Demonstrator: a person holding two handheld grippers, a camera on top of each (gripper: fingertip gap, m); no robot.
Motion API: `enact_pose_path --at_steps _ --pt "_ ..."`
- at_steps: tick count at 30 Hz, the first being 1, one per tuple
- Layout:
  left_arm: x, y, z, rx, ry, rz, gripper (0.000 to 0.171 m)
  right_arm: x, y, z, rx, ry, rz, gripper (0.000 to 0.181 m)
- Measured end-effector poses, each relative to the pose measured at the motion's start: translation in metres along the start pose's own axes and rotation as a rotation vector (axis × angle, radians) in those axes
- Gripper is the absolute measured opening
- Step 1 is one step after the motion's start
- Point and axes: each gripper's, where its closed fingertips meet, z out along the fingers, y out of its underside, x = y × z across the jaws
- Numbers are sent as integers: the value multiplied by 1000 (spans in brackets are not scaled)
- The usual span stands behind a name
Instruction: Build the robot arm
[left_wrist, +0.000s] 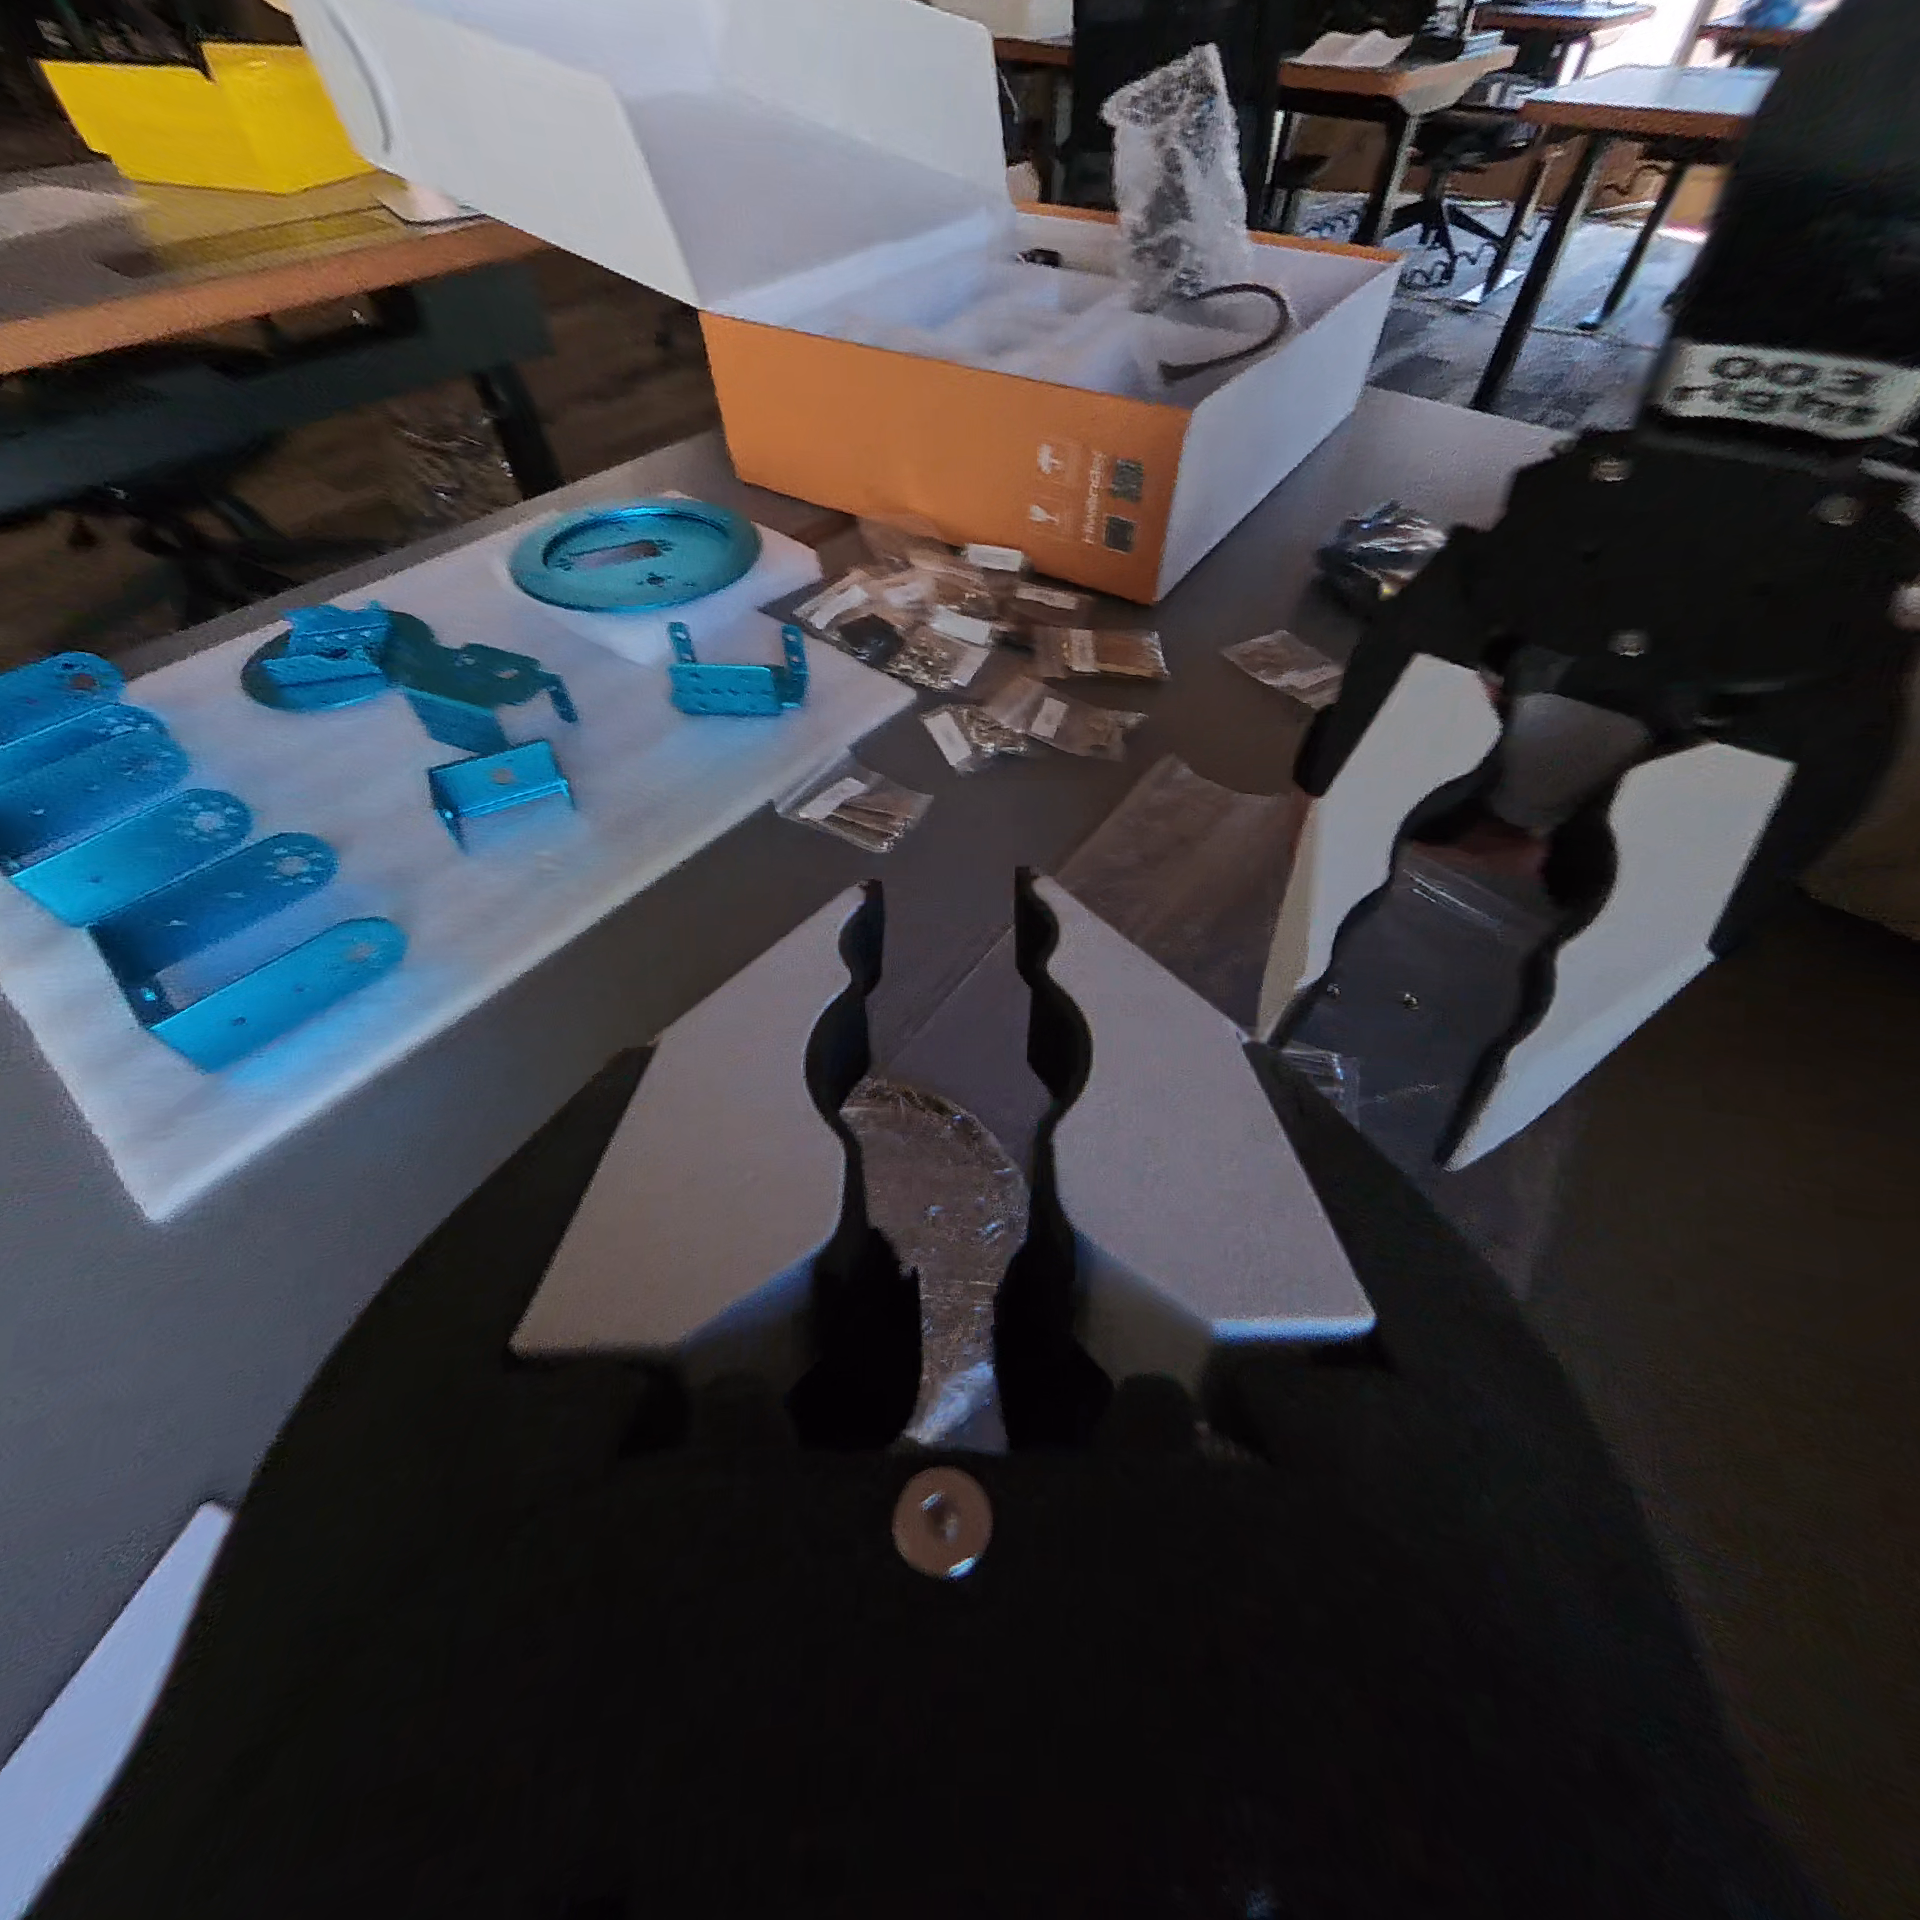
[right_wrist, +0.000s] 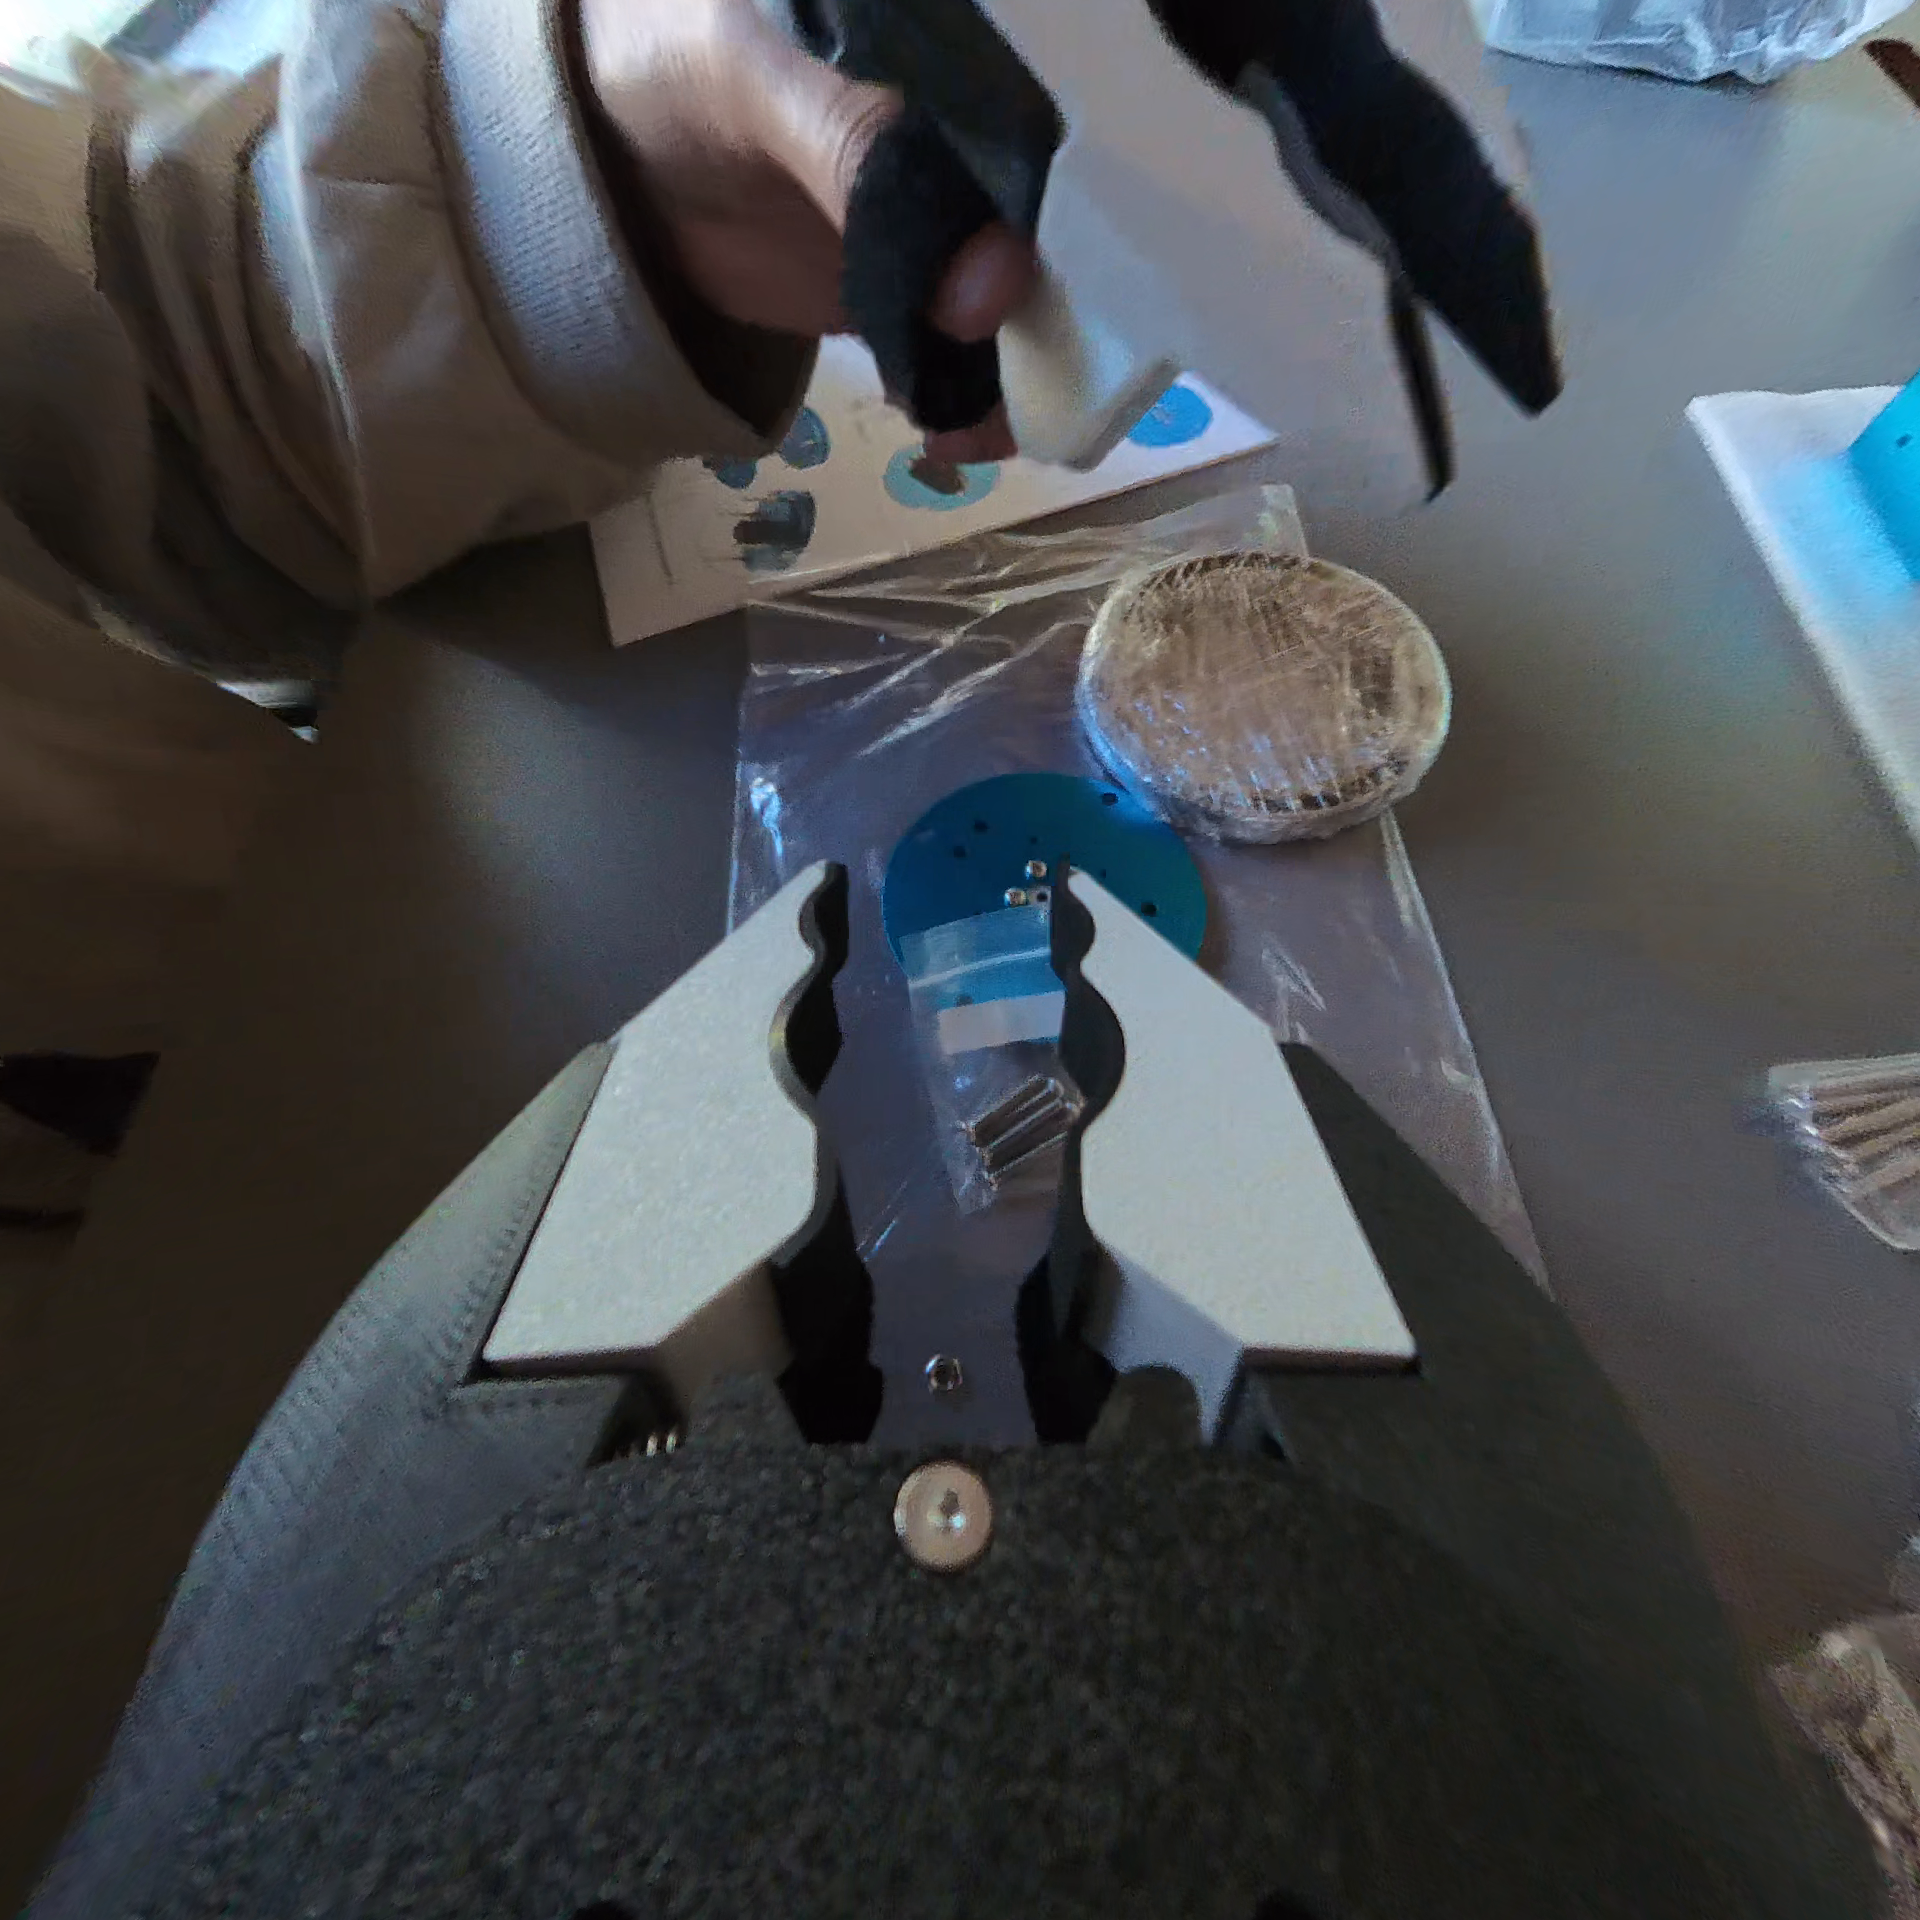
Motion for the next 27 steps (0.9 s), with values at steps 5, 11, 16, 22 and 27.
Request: enact_pose_path --at_steps 5,11,16,22,27 --pt "7 8 5 -44 63 -114 24 -12 13 0 -65 130 -93 45" --pt "3 15 9 -53 113 -251 24 -4 38 7 -181 310 -219 46" --pt "8 16 11 -45 192 -377 24 3 31 2 -190 459 -383 0" --pt "13 9 6 -7 288 -477 25 21 6 -25 -83 584 -363 0" --pt "15 12 7 -28 306 -496 25 29 3 -36 -6 555 -239 0"
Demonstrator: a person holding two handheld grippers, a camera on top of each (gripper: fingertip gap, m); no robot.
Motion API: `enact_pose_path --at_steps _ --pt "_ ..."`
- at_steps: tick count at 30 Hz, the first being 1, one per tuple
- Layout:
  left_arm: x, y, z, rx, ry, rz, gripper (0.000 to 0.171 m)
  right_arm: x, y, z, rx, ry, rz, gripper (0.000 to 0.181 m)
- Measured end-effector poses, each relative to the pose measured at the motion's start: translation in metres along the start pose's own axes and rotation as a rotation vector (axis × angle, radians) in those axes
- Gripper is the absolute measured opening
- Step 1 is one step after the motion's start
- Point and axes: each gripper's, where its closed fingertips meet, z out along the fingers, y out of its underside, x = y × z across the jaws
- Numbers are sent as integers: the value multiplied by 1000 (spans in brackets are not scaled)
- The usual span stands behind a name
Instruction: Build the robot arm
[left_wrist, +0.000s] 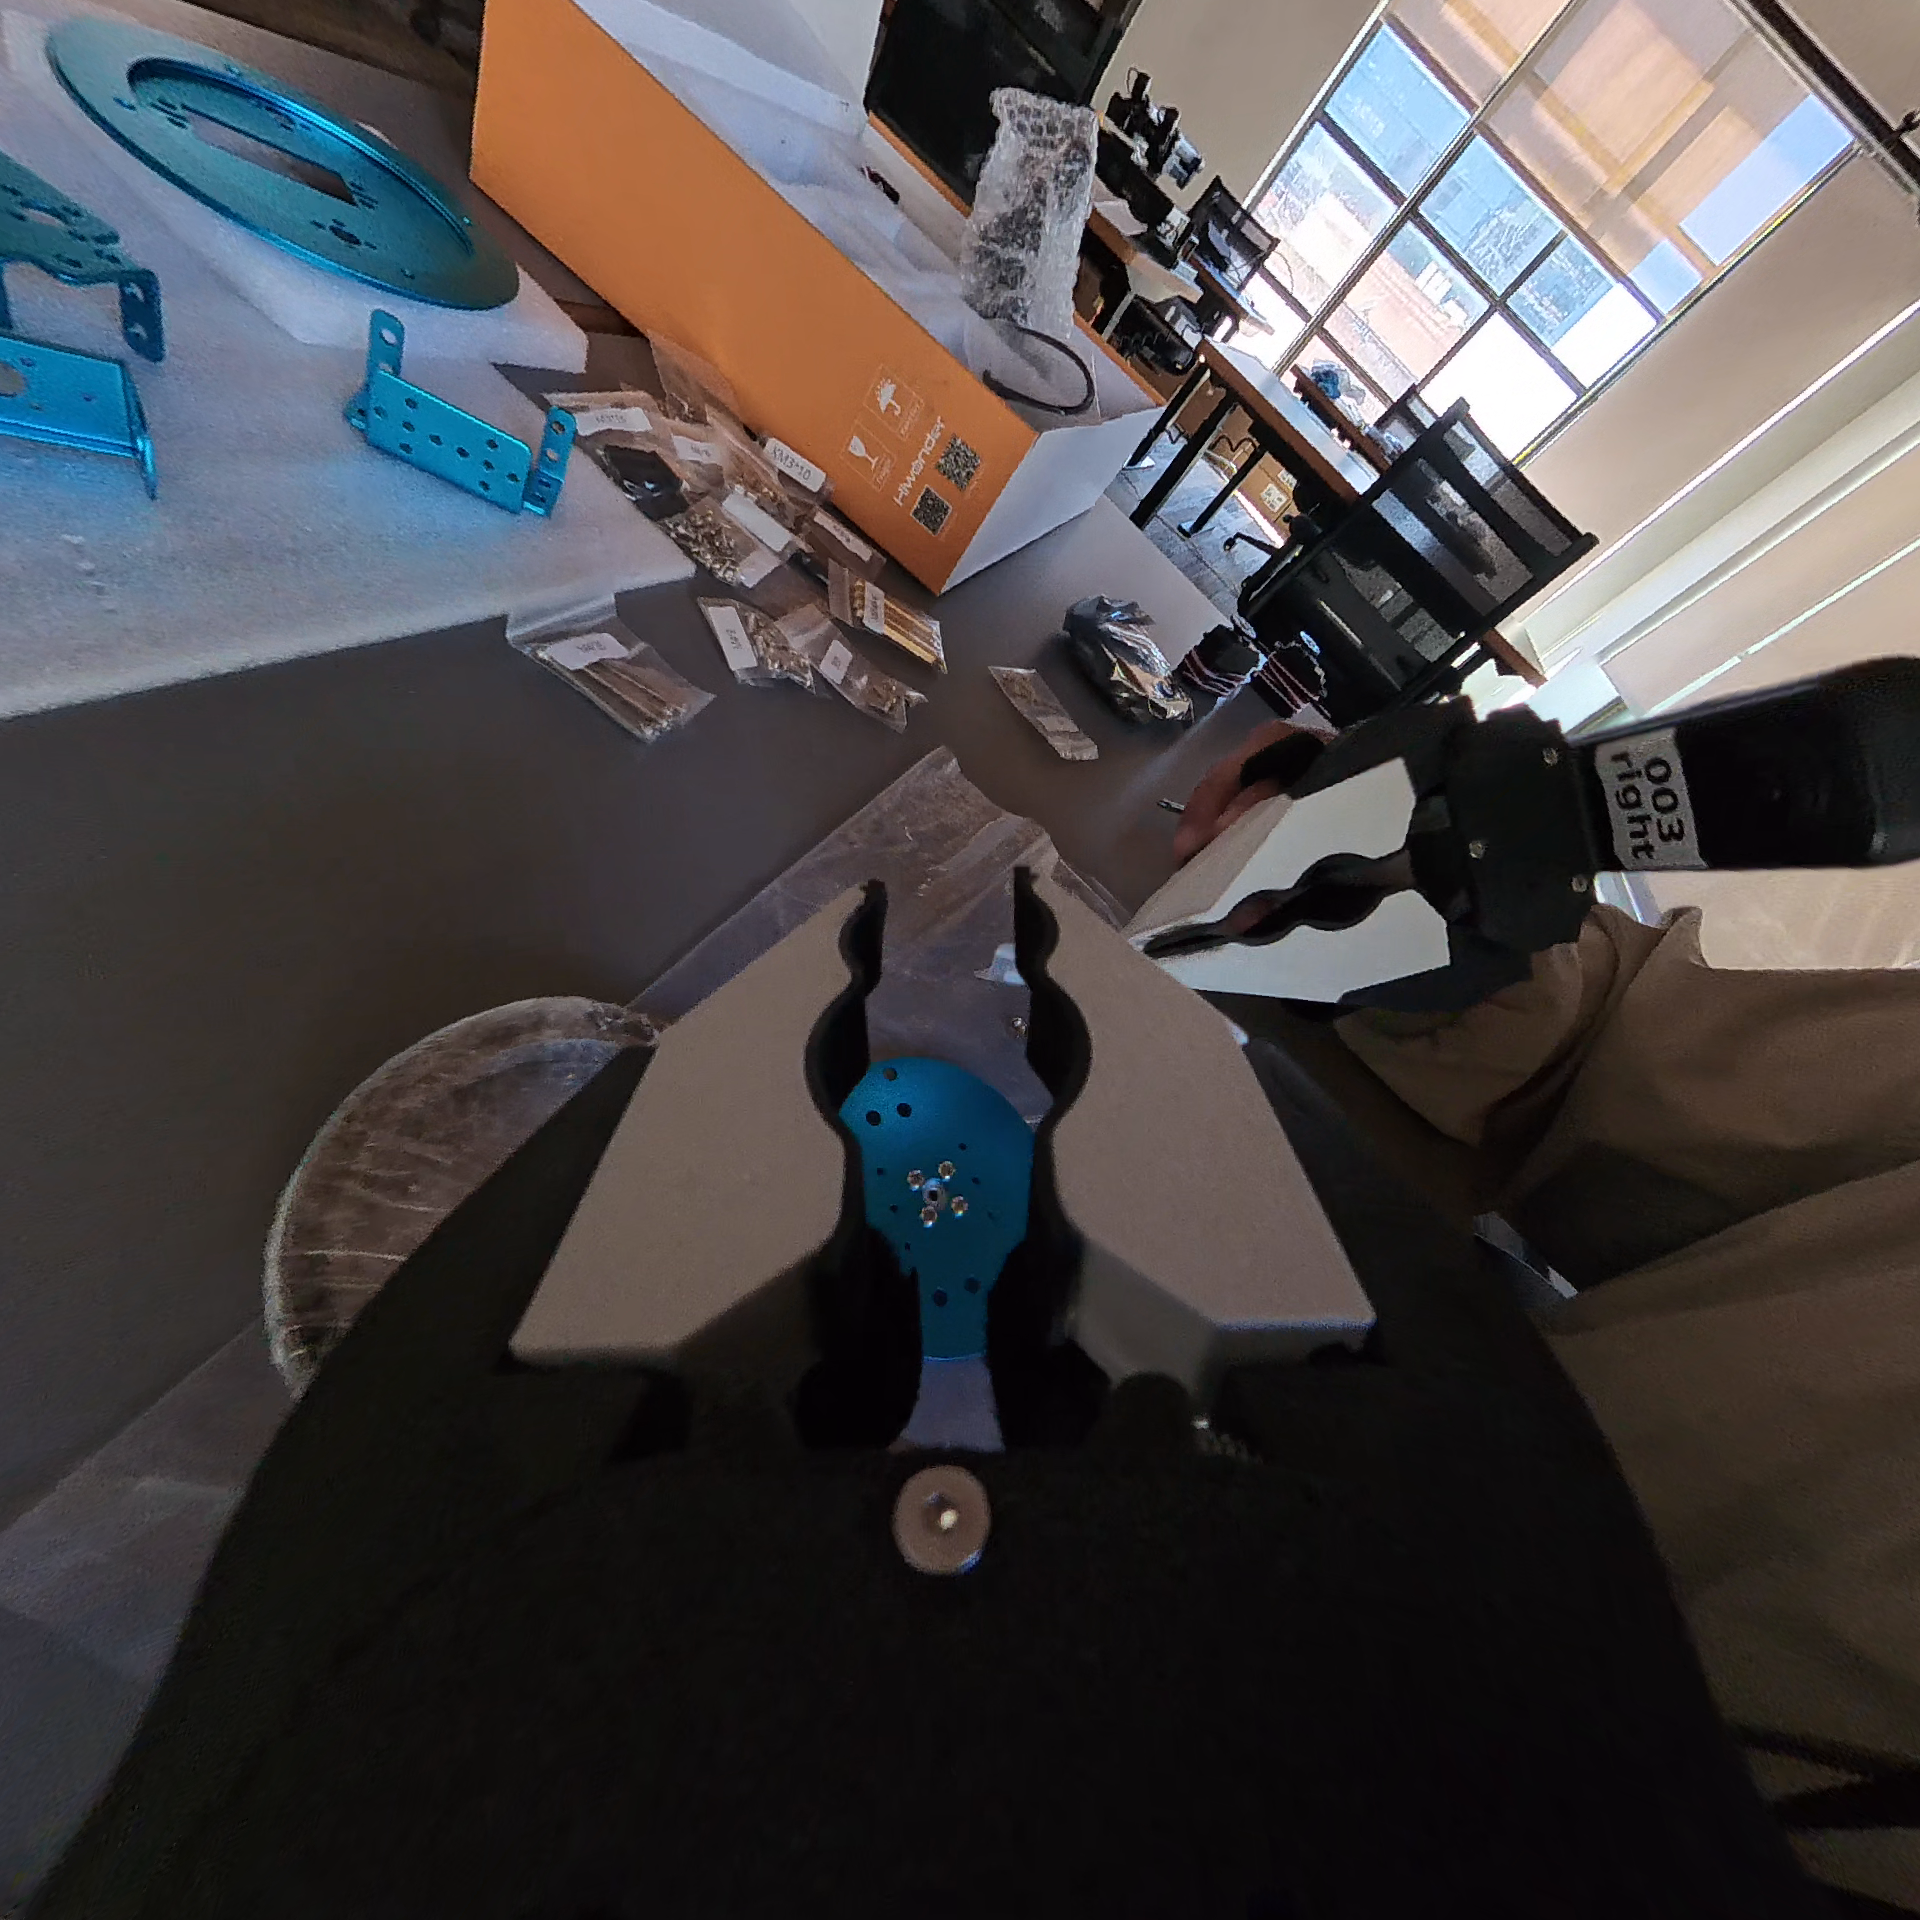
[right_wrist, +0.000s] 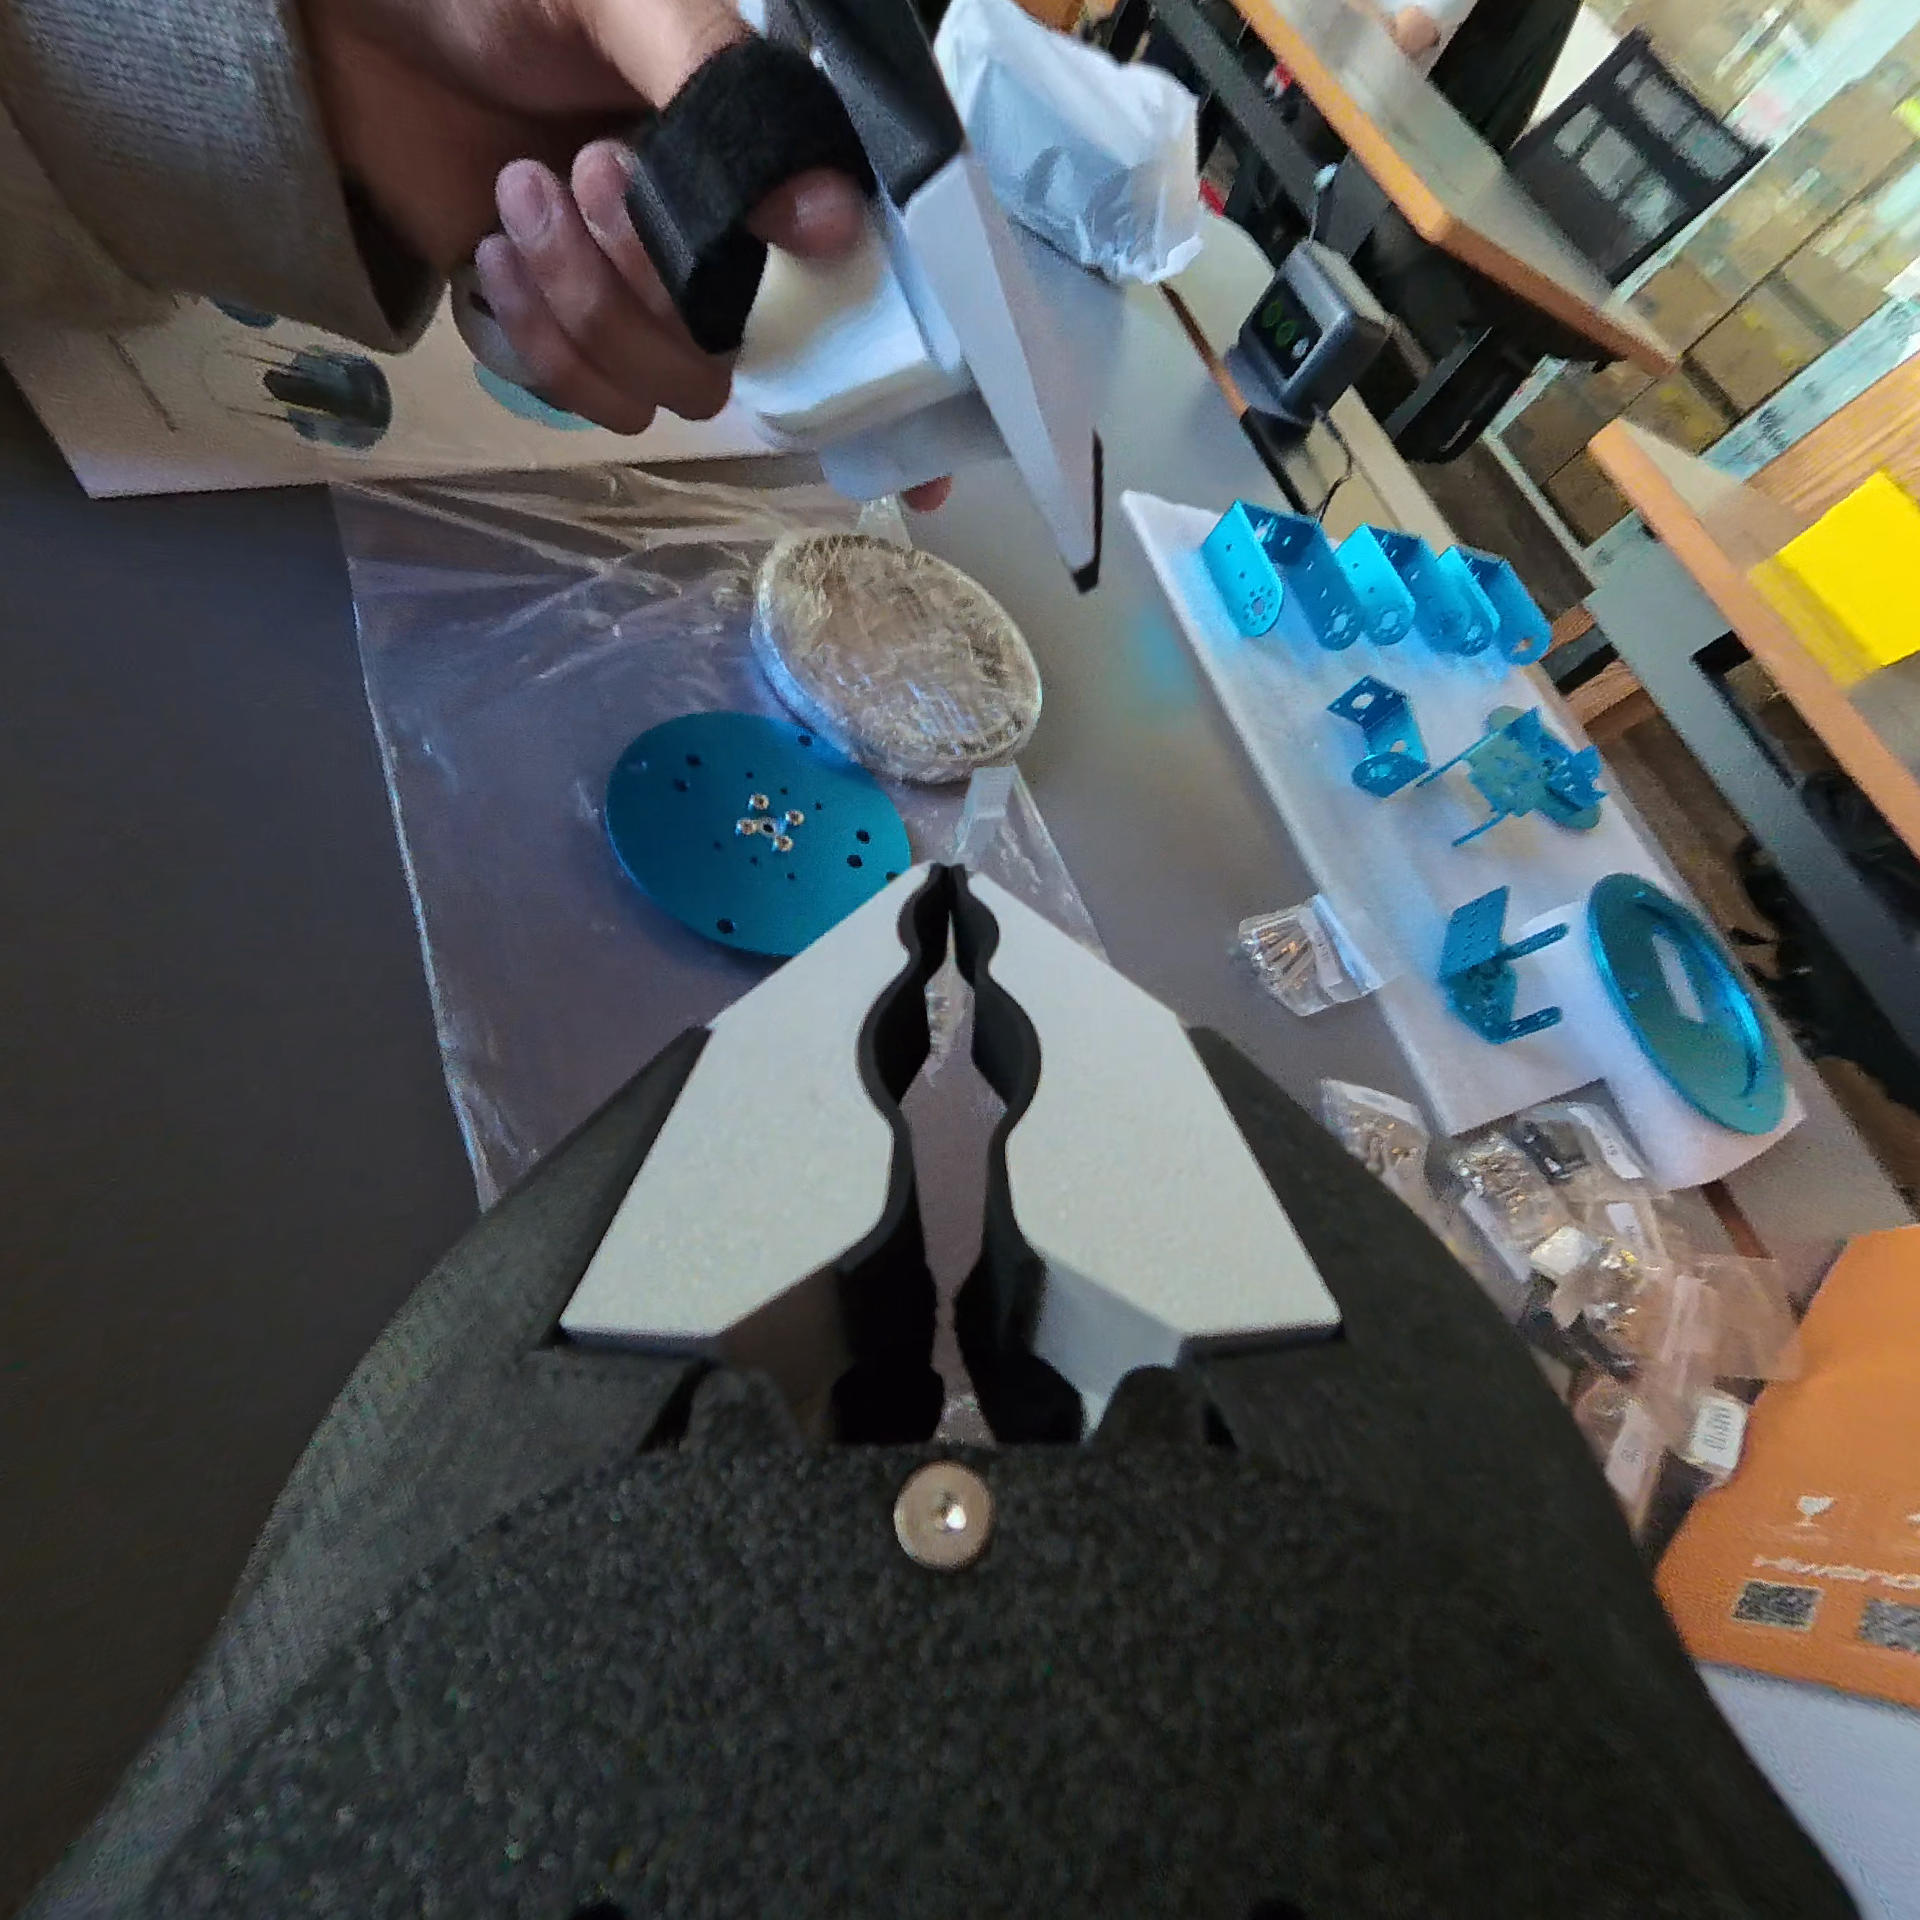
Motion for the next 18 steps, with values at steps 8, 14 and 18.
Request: enact_pose_path --at_steps 8,14,18 --pt "39 23 16 -83 245 -172 26 10 -1 0 -10 191 -193 0" --pt "32 35 31 -85 265 -334 26 6 -3 3 -68 349 -484 0" --pt "30 39 35 -86 267 -346 25 -2 -2 7 -106 367 -602 0"
